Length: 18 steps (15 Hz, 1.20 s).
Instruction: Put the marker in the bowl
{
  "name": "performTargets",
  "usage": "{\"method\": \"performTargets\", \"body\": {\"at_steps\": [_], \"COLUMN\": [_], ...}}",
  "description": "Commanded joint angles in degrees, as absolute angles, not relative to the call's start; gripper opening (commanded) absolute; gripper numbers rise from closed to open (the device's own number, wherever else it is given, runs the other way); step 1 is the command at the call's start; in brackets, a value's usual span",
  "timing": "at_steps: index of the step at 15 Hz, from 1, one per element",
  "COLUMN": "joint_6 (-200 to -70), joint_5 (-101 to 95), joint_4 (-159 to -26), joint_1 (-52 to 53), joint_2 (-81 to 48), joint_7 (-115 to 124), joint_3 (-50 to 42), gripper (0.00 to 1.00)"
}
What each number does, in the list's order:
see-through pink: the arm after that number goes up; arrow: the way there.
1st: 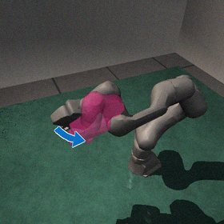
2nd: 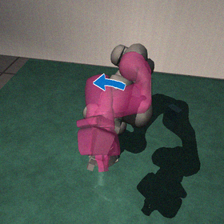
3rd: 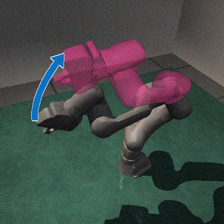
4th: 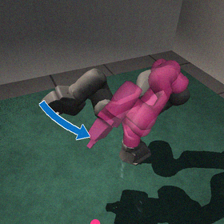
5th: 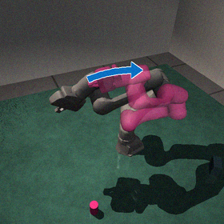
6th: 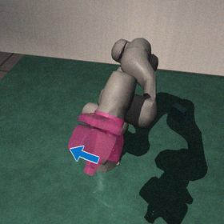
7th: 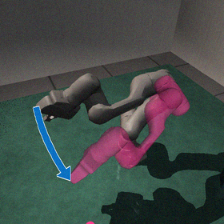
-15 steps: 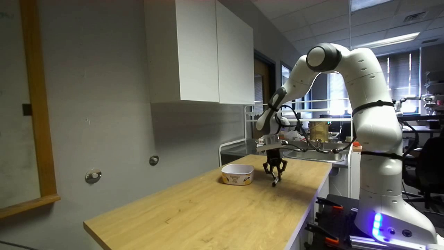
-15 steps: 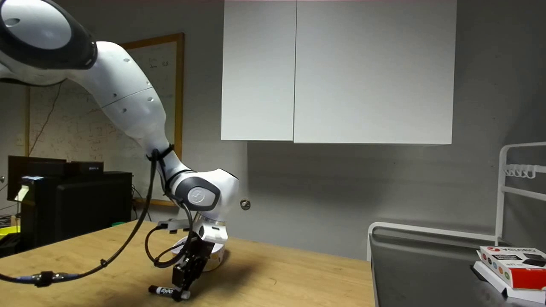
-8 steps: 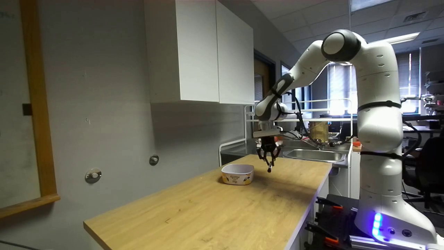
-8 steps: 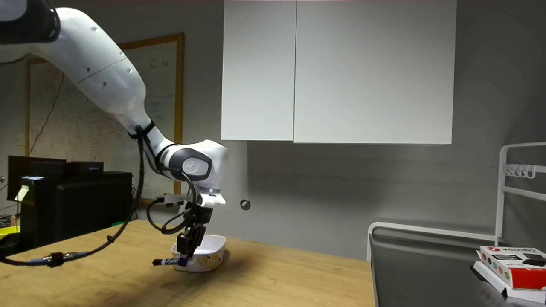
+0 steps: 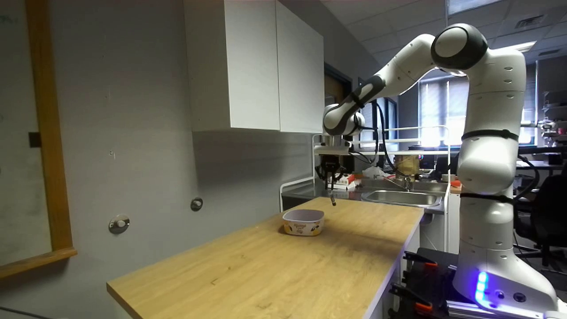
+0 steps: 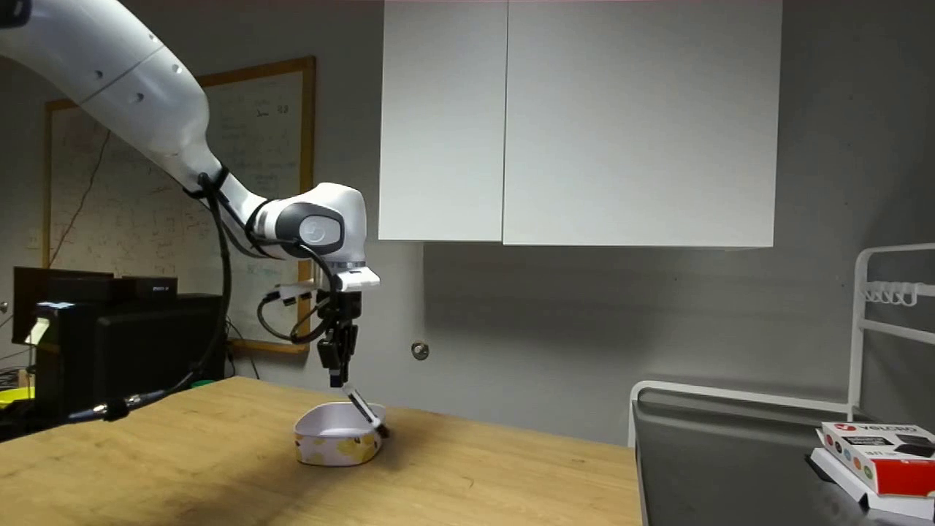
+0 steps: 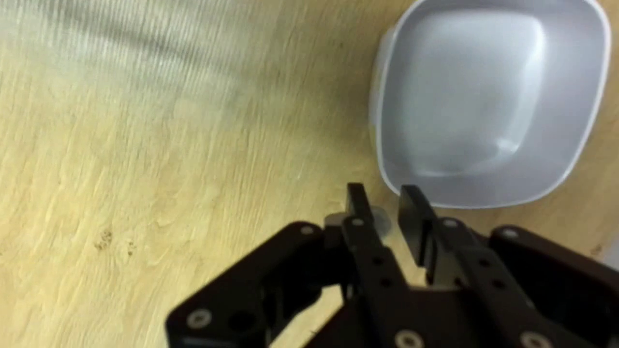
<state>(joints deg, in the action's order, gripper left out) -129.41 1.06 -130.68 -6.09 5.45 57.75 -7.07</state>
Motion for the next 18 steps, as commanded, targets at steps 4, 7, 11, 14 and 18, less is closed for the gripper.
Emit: {"method": "performTargets", "body": {"at_steps": [4,7,11,14,18], "joint_6": [-129.02,-126.92,-121.02,-116.88,-114.97], "joint_5": [-5.01,-5.14,-1.15,0.82,6.34], "joint_4": [-123.12,-121.86,-121.42,-120.63,-118.28], "joint_1": [-5.14,-4.07,-4.66,-7.62,-12.17], "joint_2": [1.44,0.54,1.19,1.09,-2.42], "joint_7": [65.22,63.84,52.63,42.36,30.04], "joint_3": [-2.87,-2.27,-3.76,-7.14,-12.11], "gripper": [0.06,0.5,0.54,0.76,1.0]}}
